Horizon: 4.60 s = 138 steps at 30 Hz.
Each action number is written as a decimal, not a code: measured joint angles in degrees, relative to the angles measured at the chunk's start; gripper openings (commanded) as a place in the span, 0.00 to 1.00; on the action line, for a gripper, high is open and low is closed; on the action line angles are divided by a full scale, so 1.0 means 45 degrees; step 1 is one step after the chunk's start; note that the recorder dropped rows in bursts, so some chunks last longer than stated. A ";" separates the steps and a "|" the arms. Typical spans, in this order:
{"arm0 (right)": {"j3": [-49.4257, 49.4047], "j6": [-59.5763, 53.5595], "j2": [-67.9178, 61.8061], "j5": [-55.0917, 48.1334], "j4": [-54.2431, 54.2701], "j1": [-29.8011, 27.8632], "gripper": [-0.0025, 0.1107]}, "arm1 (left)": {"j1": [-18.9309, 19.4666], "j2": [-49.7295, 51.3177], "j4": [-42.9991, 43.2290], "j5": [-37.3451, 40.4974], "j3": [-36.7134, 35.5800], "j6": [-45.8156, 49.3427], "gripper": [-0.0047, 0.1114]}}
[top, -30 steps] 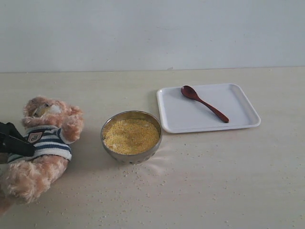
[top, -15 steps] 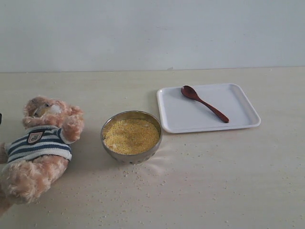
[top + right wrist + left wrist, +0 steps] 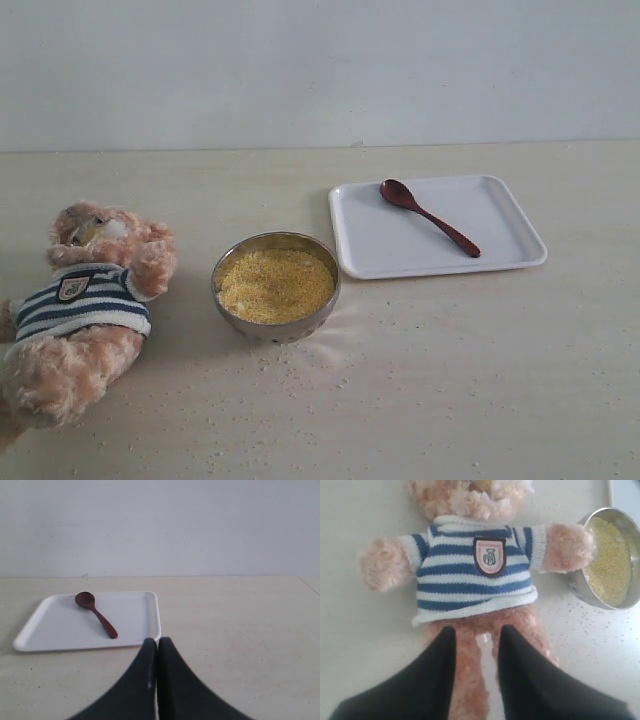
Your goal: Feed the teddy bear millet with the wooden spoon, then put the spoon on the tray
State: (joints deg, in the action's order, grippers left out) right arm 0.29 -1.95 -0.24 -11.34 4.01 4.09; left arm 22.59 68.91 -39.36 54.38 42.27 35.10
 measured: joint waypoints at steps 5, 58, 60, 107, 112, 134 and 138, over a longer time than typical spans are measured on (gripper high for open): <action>0.0000 0.0000 0.0000 0.0000 0.0000 0.0000 0.02 | 0.0000 -0.0798 -0.0107 0.0131 -0.0004 0.0022 0.08; 0.0000 0.0000 0.0000 0.0000 0.0000 0.0000 0.02 | -0.4526 -1.0400 -0.2670 -0.7194 -0.3883 0.1795 0.08; 0.0000 0.0000 0.0000 0.0000 0.0000 0.0000 0.02 | -0.4526 -1.0747 -0.2670 -0.7245 -0.4469 0.1795 0.08; 0.0000 0.0000 0.0000 0.0000 0.0000 0.0000 0.02 | -0.5328 -1.5286 0.7511 -1.3087 -0.9310 -0.6461 0.08; 0.0000 0.0000 0.0000 0.0000 0.0000 0.0000 0.02 | -0.5328 -1.5286 0.7561 -1.2830 -0.9340 -0.6539 0.08; 0.0000 0.0000 0.0000 0.0000 0.0000 0.0000 0.02 | -0.5328 -1.5286 0.7561 -1.2805 -0.9340 -0.6539 0.08; 0.0000 0.0000 0.0000 0.0000 0.0000 0.0000 0.02 | -0.5328 -1.5286 0.7561 -1.2805 -0.9340 -0.6539 0.08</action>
State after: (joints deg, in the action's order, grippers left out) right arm 0.29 -1.95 -0.24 -11.34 4.01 4.09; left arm -1.38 0.13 -5.33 -3.24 0.23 5.67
